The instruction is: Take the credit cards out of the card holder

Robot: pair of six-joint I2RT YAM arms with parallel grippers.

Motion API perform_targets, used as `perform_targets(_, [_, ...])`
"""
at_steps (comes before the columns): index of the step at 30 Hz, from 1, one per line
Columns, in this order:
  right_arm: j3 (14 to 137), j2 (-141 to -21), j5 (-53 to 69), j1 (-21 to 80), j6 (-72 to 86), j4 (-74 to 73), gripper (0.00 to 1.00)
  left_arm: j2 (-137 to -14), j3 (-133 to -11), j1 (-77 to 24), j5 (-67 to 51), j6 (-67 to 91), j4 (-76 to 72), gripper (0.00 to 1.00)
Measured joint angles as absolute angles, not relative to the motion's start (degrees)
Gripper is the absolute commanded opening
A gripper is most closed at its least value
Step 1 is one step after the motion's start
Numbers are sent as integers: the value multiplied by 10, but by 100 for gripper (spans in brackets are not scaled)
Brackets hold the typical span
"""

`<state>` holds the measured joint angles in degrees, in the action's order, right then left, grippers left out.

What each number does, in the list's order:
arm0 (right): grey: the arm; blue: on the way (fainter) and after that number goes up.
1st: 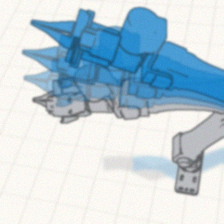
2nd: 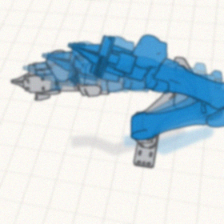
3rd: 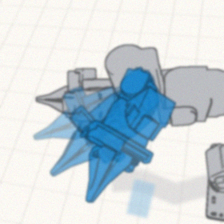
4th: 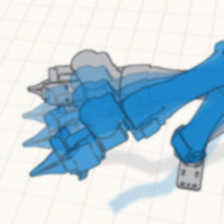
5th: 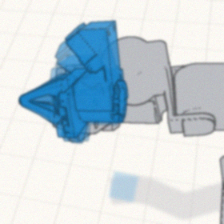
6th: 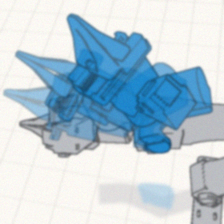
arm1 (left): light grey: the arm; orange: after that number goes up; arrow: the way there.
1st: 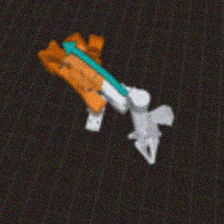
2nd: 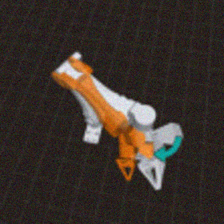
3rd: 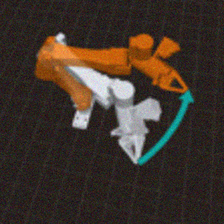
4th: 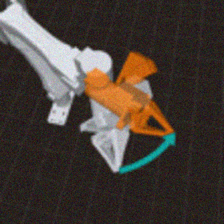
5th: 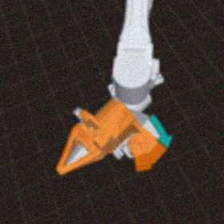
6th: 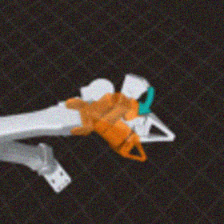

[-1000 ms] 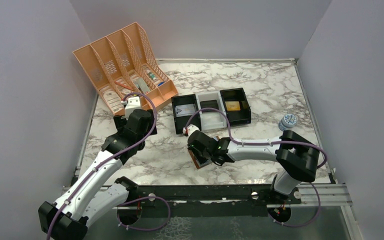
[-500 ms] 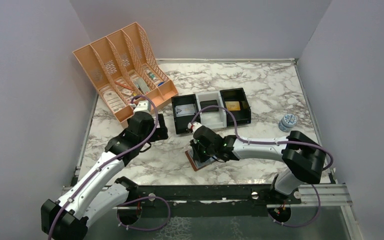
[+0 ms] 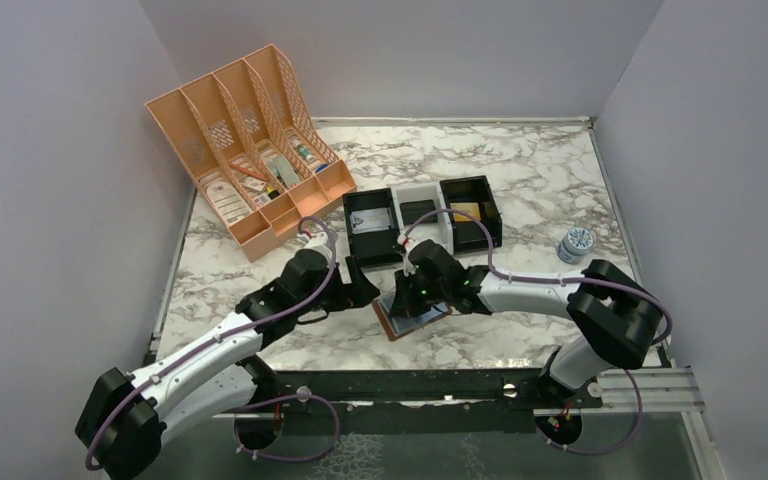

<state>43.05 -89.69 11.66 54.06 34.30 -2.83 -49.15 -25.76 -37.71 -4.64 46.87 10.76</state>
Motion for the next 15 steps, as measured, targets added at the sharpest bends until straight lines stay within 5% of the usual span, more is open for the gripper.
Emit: perform_targets(15, [395,-864,133,536,394,21,1,-536,-178,-494,28,618,-29,73])
